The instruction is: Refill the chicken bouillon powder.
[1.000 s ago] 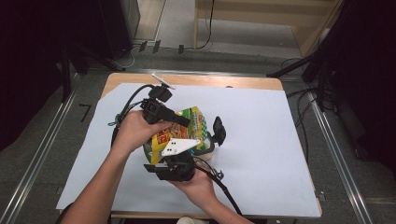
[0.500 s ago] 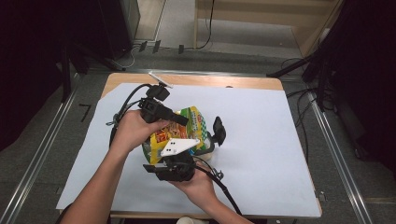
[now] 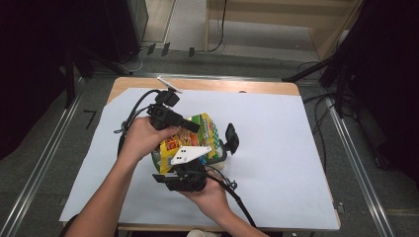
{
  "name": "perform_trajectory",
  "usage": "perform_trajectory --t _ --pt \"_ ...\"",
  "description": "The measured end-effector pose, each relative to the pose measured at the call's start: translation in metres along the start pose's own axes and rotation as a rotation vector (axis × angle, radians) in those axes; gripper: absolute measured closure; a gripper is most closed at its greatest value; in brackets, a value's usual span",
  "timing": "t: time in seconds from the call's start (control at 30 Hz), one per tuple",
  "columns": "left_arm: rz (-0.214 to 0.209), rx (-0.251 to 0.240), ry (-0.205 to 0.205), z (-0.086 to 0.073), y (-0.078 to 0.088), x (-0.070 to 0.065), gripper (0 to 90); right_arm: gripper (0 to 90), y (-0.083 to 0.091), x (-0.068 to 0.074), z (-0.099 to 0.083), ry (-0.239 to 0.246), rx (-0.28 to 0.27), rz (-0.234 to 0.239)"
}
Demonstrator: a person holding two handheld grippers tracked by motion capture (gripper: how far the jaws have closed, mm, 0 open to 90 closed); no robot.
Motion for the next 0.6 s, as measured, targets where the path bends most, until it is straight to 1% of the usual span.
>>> perform_trajectory --t 0.3,0.47,0.57,0.6 --pt "0.006 -0.006 -0.012 -0.0002 -0.0007 -0.0042 75.8 66.9 0.0008 0.0003 -0.0005 0.003 -0.003 -0.004" --pt "0.005 -0.004 -0.021 -0.0007 0.0008 -0.0037 75.9 67.0 -0.0002 0.0005 -0.0003 0.009 0.0 -0.003" --pt "0.008 -0.01 -0.018 -0.001 0.0011 -0.0046 76.0 66.9 -0.0007 0.0005 -0.0003 0.013 -0.001 -0.003" --pt "0.01 -0.006 -0.023 -0.001 0.0012 -0.0046 75.9 66.9 -0.0009 0.0005 -0.0005 0.013 -0.001 -0.004"
Point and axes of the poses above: each handheld gripper's, and its own axes: y roughly backward along the jaws, z roughly out of its top, x roughly to its left, the point moved 1 cm from there along -y, roughly forward along the jaws, and after that the axes turned 10 degrees about -x, right-handed, at the moved point
